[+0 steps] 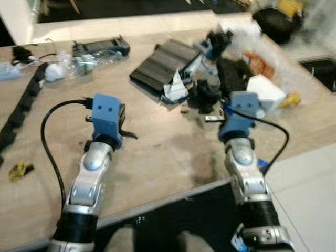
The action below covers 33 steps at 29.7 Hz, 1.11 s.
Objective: Picking trash to rubbish bin
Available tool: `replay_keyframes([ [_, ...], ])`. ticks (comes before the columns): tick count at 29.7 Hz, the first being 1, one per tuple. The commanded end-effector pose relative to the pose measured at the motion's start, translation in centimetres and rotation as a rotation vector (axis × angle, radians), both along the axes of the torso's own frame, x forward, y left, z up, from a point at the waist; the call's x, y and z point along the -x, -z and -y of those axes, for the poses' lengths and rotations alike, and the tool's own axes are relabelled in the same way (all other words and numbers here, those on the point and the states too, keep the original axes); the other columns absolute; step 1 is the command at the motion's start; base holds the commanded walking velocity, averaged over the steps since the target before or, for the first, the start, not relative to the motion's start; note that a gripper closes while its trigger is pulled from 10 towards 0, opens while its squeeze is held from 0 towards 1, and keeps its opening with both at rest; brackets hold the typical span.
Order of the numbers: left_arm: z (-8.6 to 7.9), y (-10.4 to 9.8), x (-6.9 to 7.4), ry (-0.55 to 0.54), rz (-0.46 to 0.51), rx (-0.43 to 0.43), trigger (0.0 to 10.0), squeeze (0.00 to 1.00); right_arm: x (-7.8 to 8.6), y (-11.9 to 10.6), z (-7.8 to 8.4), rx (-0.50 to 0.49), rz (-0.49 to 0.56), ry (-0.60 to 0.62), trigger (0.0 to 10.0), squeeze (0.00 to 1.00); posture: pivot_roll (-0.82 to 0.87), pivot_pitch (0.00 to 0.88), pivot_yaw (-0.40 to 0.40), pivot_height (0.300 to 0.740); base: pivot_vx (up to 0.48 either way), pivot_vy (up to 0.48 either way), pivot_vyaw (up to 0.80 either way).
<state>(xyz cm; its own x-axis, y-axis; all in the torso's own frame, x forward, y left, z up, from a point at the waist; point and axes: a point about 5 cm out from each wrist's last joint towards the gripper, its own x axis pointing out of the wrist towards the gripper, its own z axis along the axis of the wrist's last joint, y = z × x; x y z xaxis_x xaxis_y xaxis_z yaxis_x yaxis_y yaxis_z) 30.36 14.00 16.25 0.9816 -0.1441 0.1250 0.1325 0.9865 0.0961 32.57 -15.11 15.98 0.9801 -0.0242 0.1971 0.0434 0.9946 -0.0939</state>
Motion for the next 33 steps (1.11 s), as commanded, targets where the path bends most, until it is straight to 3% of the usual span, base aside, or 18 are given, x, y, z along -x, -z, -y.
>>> replay_keyframes([
  [1, 0.0, 0.3, 0.2, -0.003, -0.011, -0.003, 10.0, 0.00, 0.0, -0.1, 0.3, 0.008, 0.001, 0.010, 10.0, 0.00, 0.02, 0.119, -0.030, 0.740, 0.270, 0.000, 0.00],
  [13, 0.5, -0.1, 0.5, 0.048, 0.024, 0.008, 10.0, 0.00, -0.2, -1.1, 0.0, -0.001, 0.041, -0.026, 10.0, 0.00, 0.02, 0.121, -0.031, 0.740, 0.109, 0.000, 0.00],
  [14, 0.6, -0.1, 0.5, 0.056, 0.025, 0.011, 10.0, 0.00, -0.2, -1.2, 0.0, 0.003, 0.043, -0.028, 10.0, 0.10, 0.02, 0.121, -0.029, 0.740, 0.000, 0.000, 0.00],
  [15, 0.8, -0.1, 0.6, 0.071, 0.028, 0.010, 10.0, 0.00, -0.3, -1.2, 0.0, 0.005, 0.046, -0.029, 10.0, 0.10, 0.02, 0.121, -0.028, 0.740, 0.000, 0.000, 0.00],
  [16, 0.9, -0.1, 0.6, 0.084, 0.029, 0.001, 10.0, 0.00, -0.4, -1.4, 0.1, -0.005, 0.052, -0.036, 10.0, 1.00, 0.02, 0.123, -0.027, 0.740, 0.000, 0.000, 0.00],
  [25, 1.6, -0.1, 0.7, 0.143, 0.033, -0.021, 10.0, 0.00, -2.0, -2.2, 1.1, 0.042, 0.078, -0.041, 10.0, 1.00, 0.03, 0.124, -0.006, 0.740, 0.000, 0.000, 0.00],
  [26, 1.9, -0.1, 0.6, 0.170, 0.037, -0.031, 10.0, 0.00, -2.8, -2.0, 1.3, 0.037, 0.050, -0.068, 10.0, 1.00, 0.03, 0.126, 0.000, 0.740, 0.000, 0.000, 0.00],
  [33, 2.2, -0.1, 0.5, 0.223, 0.046, -0.017, 10.0, 0.00, -3.8, -1.8, 1.3, 0.044, 0.023, -0.113, 10.0, 1.00, 0.04, 0.136, 0.007, 0.740, 0.000, 0.000, 0.00],
])
